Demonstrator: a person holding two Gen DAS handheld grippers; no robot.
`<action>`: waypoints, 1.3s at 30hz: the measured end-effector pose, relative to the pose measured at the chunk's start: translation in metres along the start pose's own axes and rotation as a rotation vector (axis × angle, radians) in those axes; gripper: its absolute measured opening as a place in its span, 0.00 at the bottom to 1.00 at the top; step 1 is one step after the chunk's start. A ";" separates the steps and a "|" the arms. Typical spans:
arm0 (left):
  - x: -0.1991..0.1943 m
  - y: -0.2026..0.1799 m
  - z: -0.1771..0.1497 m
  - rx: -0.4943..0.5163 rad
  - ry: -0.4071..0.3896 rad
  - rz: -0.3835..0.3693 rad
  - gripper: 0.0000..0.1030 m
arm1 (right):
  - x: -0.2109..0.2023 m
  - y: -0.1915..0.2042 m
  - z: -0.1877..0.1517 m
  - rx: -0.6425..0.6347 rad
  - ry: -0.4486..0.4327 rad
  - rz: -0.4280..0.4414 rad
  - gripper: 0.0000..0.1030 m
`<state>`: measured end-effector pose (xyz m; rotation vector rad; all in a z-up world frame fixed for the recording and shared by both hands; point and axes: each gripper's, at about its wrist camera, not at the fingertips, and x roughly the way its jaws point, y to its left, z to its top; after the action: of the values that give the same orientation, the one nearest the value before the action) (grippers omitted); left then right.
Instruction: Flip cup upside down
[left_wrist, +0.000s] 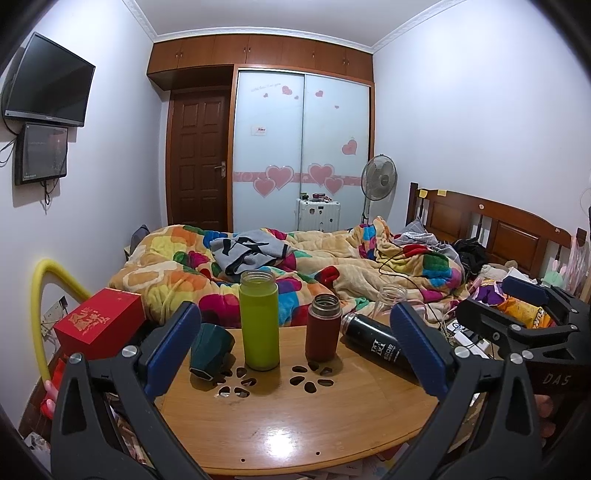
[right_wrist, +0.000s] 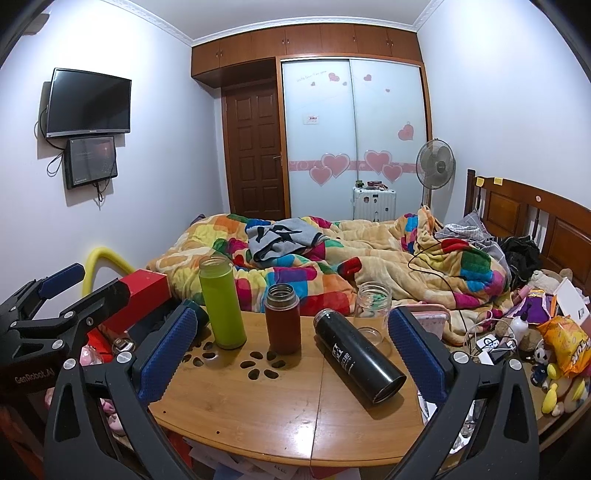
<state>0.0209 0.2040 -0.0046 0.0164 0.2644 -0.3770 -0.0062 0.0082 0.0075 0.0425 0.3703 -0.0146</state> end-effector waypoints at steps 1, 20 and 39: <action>0.000 0.000 0.000 0.001 0.000 -0.001 1.00 | 0.000 0.000 0.000 0.000 0.000 -0.001 1.00; -0.005 -0.004 0.003 0.017 -0.005 -0.011 1.00 | -0.005 -0.004 0.003 0.000 -0.003 0.001 1.00; -0.005 -0.004 0.003 0.017 -0.007 -0.011 1.00 | -0.006 -0.004 0.005 -0.002 -0.005 0.001 1.00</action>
<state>0.0161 0.2022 -0.0004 0.0301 0.2544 -0.3903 -0.0103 0.0040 0.0145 0.0406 0.3654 -0.0134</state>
